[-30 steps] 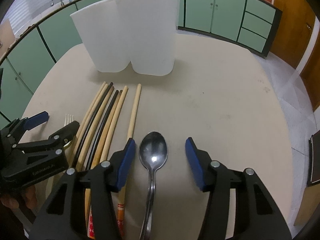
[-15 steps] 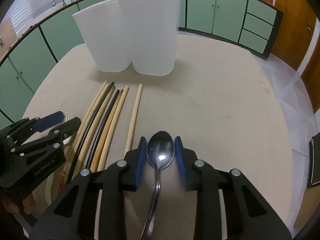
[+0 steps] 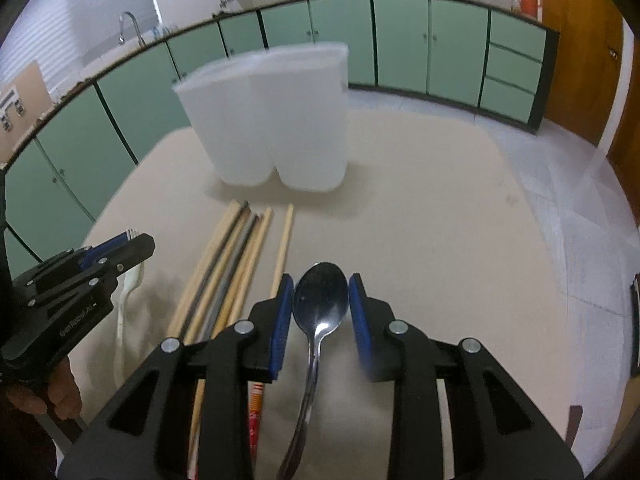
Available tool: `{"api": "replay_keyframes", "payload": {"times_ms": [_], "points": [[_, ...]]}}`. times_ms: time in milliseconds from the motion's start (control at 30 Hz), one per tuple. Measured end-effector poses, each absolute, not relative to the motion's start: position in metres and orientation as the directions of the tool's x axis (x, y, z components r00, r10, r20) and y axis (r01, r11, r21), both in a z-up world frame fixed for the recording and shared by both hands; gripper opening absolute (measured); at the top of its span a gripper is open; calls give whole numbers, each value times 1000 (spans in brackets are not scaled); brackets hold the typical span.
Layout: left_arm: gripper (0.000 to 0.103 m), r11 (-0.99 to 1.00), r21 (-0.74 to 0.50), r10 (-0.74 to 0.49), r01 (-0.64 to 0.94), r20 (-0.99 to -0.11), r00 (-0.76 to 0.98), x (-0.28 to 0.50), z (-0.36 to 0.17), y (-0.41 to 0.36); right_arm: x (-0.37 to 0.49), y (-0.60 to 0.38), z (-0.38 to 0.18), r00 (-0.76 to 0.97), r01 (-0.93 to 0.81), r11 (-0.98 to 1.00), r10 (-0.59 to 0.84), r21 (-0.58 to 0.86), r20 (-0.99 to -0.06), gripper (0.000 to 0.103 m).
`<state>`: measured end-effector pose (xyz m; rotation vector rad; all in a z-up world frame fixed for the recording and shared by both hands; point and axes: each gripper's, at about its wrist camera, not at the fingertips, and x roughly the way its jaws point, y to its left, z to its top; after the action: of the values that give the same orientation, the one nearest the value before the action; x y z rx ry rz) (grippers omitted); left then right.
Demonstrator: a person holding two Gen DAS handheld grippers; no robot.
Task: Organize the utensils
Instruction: 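Carry fork and spoon into the white holder and open both tools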
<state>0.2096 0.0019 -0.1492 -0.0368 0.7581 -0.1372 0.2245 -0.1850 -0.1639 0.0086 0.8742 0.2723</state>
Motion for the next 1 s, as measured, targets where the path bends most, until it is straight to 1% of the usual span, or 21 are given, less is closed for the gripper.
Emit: {"api": "replay_keyframes", "payload": {"times_ms": [200, 667, 1000], "points": [[20, 989, -100, -149, 111, -602, 784, 192, -120, 7, 216, -193, -128, 673, -254, 959, 268, 125, -690, 27], [20, 987, -107, -158, 122, -481, 862, 193, -71, 11, 219, -206, -76, 765, -264, 959, 273, 101, -584, 26], [20, 982, -92, -184, 163, -322, 929, 216, -3, 5, 241, -216, -17, 828, -304, 950, 297, 66, -476, 26]]}}
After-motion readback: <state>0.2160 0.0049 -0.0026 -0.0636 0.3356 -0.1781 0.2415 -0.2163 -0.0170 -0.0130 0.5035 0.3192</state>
